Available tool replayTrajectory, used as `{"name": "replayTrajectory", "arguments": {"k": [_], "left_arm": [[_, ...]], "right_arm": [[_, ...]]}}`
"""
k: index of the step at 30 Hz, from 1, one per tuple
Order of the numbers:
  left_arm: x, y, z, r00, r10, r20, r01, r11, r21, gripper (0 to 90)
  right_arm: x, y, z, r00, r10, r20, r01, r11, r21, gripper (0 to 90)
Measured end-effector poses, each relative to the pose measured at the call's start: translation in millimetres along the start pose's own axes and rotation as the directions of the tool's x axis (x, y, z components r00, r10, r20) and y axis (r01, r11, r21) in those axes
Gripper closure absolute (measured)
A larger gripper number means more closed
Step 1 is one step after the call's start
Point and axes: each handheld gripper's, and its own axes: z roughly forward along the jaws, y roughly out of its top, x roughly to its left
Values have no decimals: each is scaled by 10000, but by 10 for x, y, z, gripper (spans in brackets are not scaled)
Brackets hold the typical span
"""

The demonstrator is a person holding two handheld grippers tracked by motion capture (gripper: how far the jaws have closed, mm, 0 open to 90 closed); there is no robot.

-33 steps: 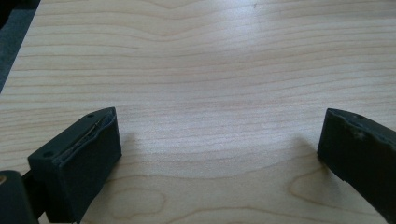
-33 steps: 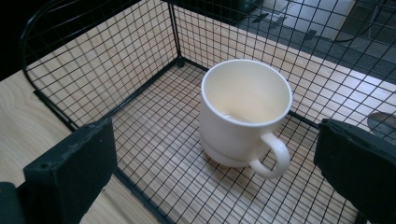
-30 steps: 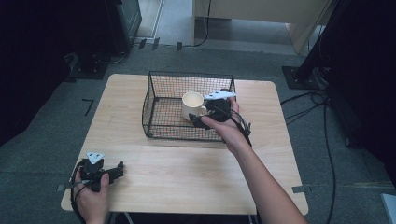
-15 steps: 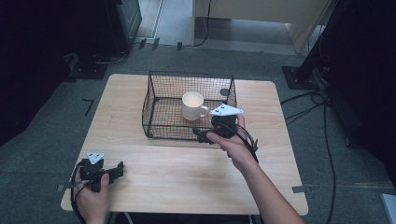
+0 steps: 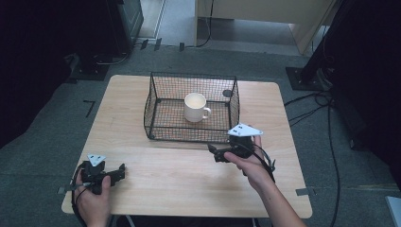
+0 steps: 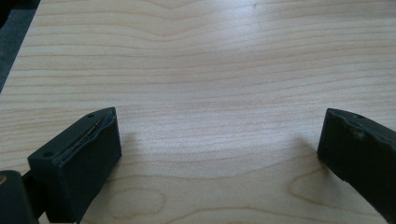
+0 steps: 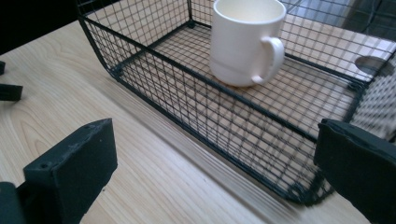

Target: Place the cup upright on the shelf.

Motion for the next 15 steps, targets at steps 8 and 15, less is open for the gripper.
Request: {"name": "replayTrajectory", "arguments": {"k": [8, 15], "left_arm": [[0, 0, 0, 10000, -2, 0, 2, 10000, -1, 0], [0, 0, 0, 10000, -1, 1, 1, 10000, 1, 0]], "right_arm": [[-137, -223, -172, 9992, 249, 307, -247, 9997, -52, 0], [-303, -442, -292, 9961, 461, 748, -470, 9988, 106, 0]]}}
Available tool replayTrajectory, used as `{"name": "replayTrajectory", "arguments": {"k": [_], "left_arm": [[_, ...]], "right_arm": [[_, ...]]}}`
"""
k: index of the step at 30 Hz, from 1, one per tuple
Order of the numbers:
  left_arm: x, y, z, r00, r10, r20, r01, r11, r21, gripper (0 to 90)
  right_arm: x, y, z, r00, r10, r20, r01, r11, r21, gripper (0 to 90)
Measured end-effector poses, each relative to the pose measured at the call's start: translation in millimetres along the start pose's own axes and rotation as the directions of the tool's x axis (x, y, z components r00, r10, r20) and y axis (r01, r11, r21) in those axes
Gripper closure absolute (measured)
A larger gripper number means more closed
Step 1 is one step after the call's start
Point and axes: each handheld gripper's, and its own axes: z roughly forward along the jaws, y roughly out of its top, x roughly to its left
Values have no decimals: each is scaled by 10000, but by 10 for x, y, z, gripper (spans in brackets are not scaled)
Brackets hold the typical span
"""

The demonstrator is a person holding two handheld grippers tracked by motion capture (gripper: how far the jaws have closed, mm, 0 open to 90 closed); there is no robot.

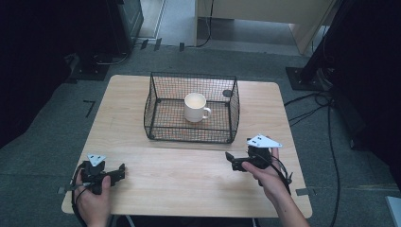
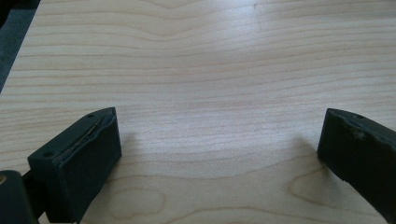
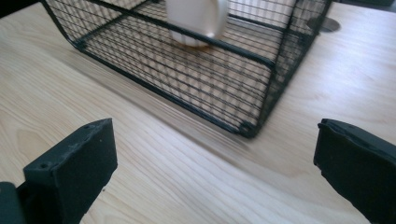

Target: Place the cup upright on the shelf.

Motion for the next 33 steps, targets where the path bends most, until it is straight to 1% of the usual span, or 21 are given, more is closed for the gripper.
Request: {"name": "replayTrajectory", "arguments": {"k": [7, 14, 19, 24, 28, 33], "left_arm": [[1, 0, -1, 10000, 20, -1, -20, 10000, 15, 0], [1, 0, -1, 10000, 22, -2, -22, 10000, 16, 0], [1, 0, -1, 10000, 11, -5, -11, 10000, 16, 0], [1, 0, -1, 10000, 20, -2, -20, 10000, 16, 0], [1, 0, -2, 10000, 13, -3, -13, 10000, 17, 0], [1, 0, -1, 10000, 17, -1, -17, 10000, 13, 0]], "right_arm": [[-222, -221, -149, 9977, 343, 589, -347, 9994, 67, 0], [-461, -452, -300, 9898, 836, 1156, -860, 9962, 158, 0], [-609, -611, -388, 9803, 1029, 1686, -1087, 9937, 258, 0], [-733, -742, -444, 9700, 1272, 2072, -1370, 9900, 338, 0], [-799, -825, -485, 9631, 1268, 2373, -1407, 9891, 424, 0], [-883, -950, -553, 9555, 1400, 2596, -1594, 9857, 553, 0]]}}
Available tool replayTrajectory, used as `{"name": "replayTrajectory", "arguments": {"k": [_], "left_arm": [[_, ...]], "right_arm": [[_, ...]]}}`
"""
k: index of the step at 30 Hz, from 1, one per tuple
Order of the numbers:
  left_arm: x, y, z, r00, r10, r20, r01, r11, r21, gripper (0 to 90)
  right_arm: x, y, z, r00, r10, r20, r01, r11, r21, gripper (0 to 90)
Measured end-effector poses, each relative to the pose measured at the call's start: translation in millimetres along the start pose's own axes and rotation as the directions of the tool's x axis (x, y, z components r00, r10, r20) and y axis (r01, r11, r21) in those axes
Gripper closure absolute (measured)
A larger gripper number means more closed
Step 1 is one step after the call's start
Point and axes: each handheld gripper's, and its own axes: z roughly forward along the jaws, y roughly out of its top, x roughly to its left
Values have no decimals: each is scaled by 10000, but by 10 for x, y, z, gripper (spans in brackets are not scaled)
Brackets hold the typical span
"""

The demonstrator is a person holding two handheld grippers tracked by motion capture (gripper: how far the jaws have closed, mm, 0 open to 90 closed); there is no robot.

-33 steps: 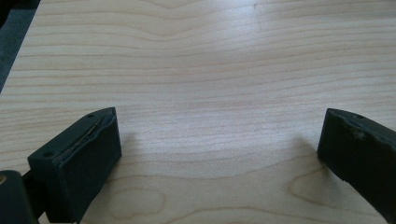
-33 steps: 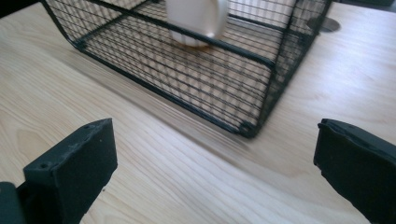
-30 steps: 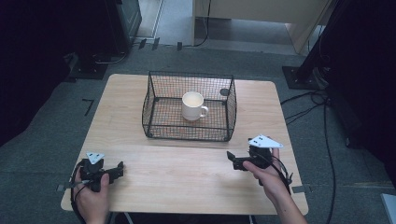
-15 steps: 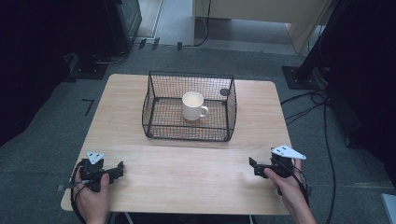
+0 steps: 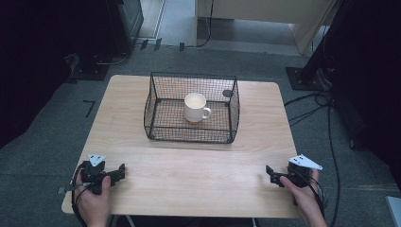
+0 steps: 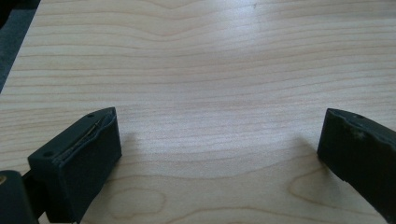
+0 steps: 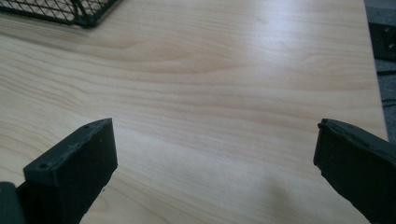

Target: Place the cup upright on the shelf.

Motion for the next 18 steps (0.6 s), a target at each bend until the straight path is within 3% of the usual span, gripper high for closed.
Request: {"name": "replayTrajectory", "arguments": {"k": [10, 18], "left_arm": [[0, 0, 0, 10000, 0, 0, 0, 10000, 1, 0], [-1, -1, 0, 10000, -13, -4, 13, 10000, -3, 0]], "right_arm": [[-187, -254, -34, 9981, 228, 570, -263, 9977, 619, 0], [-112, -282, -40, 9960, 219, 869, -296, 9956, 889, 0]]}}
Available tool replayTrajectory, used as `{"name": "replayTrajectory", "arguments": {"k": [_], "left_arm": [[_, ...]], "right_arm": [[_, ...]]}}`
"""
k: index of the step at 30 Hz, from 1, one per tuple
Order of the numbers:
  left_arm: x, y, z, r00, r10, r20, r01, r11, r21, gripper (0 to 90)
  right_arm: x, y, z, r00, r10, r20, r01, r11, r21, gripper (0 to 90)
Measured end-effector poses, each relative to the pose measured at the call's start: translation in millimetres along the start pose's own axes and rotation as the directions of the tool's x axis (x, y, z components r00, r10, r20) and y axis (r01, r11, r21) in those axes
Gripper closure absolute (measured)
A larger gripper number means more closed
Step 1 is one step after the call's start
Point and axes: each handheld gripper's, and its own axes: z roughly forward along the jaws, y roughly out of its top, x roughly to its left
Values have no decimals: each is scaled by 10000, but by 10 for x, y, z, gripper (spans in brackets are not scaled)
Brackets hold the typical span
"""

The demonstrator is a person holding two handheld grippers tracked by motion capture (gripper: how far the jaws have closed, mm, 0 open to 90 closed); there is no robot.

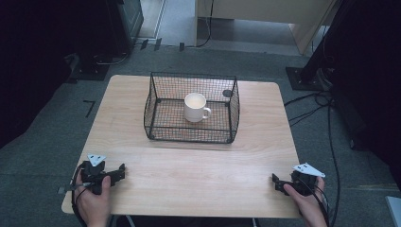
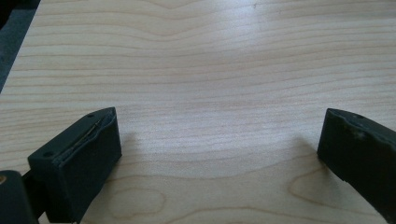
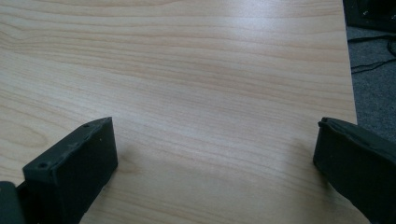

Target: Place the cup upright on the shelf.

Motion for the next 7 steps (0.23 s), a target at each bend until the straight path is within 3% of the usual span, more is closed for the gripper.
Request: {"name": "replayTrajectory", "arguments": {"k": [7], "left_arm": [[-5, 1, -1, 9999, 90, 91, -90, 10000, 9, 0]], "right_arm": [[8, -2, -1, 10000, 49, 41, -49, 10000, 0, 0]]}}
